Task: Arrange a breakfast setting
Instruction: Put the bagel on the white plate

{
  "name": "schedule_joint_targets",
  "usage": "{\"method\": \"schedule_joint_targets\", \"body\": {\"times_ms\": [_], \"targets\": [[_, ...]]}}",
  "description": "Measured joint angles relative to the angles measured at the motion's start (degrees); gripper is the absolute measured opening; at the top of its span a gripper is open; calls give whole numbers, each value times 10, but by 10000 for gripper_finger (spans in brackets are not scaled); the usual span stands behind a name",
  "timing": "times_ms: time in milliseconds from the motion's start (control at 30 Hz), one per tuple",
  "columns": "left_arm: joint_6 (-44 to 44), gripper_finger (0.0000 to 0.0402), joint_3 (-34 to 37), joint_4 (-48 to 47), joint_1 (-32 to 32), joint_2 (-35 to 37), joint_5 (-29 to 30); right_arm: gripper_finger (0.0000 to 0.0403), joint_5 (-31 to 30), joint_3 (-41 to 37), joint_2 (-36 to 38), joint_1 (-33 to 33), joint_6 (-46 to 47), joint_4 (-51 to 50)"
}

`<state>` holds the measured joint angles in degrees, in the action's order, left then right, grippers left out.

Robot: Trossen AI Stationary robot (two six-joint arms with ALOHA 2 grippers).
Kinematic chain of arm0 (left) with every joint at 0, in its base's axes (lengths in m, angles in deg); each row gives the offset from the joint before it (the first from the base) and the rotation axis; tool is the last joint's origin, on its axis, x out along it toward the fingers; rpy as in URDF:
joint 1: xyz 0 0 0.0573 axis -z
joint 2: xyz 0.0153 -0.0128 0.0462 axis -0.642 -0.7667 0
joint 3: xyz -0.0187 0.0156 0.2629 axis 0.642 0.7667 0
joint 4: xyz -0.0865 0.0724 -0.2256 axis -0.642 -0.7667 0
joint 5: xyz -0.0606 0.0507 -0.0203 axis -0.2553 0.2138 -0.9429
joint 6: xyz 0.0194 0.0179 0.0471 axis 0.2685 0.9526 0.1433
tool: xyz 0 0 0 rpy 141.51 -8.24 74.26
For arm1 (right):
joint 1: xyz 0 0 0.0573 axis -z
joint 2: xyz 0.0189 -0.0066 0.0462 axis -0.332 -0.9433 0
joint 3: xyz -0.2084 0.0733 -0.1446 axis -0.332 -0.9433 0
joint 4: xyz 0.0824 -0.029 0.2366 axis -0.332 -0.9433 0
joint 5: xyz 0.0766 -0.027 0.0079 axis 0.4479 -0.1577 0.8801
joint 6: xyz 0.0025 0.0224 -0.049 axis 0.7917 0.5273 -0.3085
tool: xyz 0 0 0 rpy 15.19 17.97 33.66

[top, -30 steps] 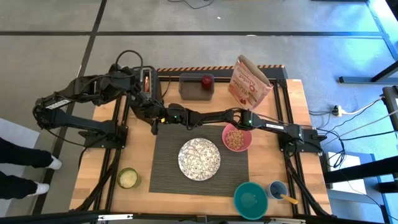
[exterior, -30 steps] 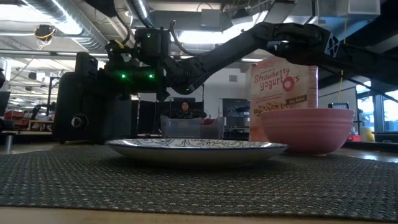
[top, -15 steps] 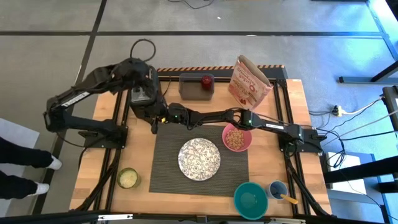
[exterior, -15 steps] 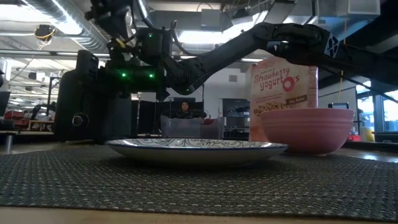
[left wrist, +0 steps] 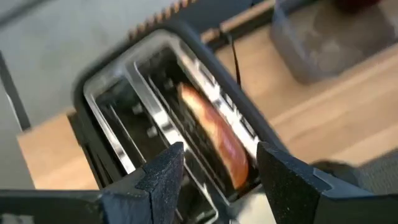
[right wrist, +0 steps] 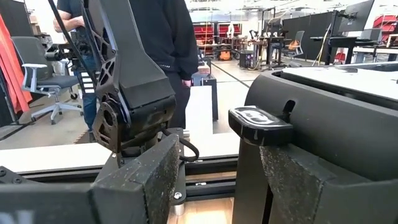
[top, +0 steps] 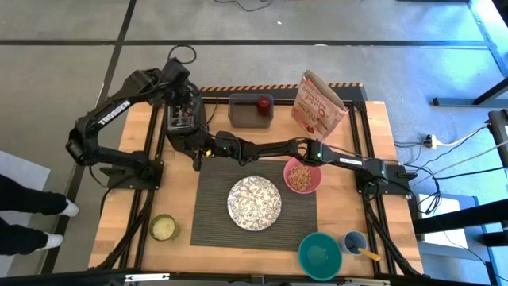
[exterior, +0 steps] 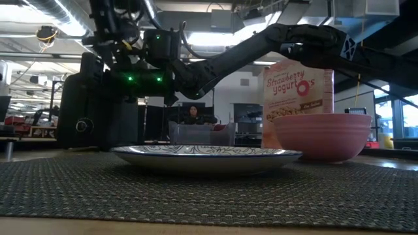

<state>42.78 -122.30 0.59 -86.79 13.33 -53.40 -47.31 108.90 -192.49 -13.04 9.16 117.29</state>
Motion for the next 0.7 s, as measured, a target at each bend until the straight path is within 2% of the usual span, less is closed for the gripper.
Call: {"method": "schedule_joint_targets", "body": {"times_ms": [100, 367, 700], "targets": [[-5, 198, 0, -18, -14, -17, -28, 218, 0, 0, 0, 0, 0, 0], [-11, 198, 0, -14, -39, -58, -58, 218, 0, 0, 0, 0, 0, 0], [-11, 186, -1, -14, -57, -91, -62, 218, 0, 0, 0, 0, -3, -2]]}}
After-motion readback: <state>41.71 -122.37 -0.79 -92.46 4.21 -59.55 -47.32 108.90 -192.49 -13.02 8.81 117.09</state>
